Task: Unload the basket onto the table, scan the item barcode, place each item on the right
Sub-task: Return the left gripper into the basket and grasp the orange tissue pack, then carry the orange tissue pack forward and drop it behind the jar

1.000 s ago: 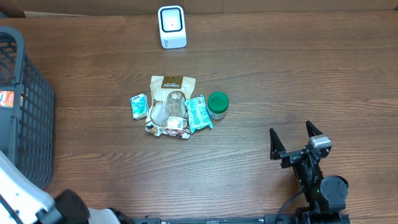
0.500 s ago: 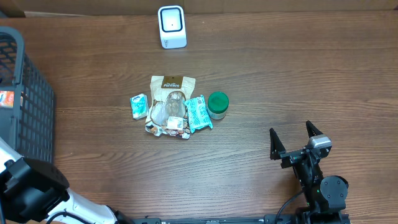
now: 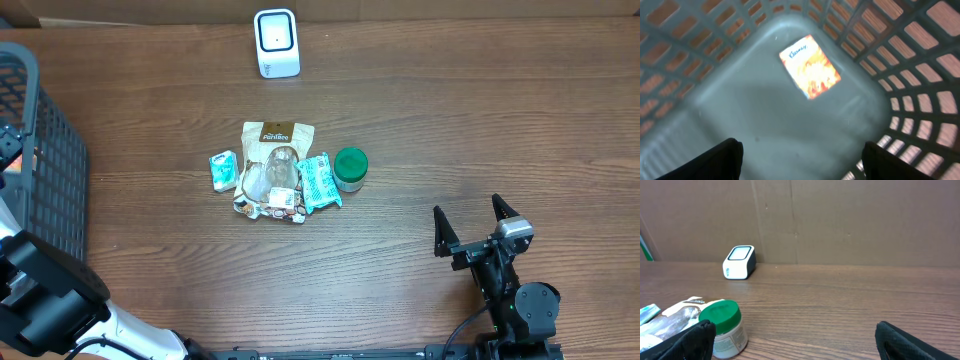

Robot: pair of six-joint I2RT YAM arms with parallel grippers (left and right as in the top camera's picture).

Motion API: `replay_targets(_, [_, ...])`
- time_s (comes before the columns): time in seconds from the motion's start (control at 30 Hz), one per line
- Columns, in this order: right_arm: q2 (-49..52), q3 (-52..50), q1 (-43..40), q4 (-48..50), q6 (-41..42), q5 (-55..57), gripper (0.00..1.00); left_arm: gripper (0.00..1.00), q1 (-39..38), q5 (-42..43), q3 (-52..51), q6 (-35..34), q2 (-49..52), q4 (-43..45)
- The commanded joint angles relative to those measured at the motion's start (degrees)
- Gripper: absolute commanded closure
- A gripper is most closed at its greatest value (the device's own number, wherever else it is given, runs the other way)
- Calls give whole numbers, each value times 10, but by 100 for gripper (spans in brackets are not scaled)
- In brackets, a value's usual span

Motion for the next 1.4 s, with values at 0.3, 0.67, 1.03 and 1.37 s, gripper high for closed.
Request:
replay_targets(0.3, [-5, -6, 3, 2, 3, -2, 0, 27, 6, -1, -12, 136, 102, 70])
replay_targets(0.67, [-5, -6, 3, 2, 3, -2, 0, 39, 3, 48, -12, 194, 161, 138])
replay_targets(1.03, [-5, -6, 3, 2, 3, -2, 0, 43, 2, 47, -12, 198, 196, 156])
replay_targets(1.37, [-5, -6, 3, 2, 3, -2, 0, 96, 2, 43, -12, 198, 216, 155])
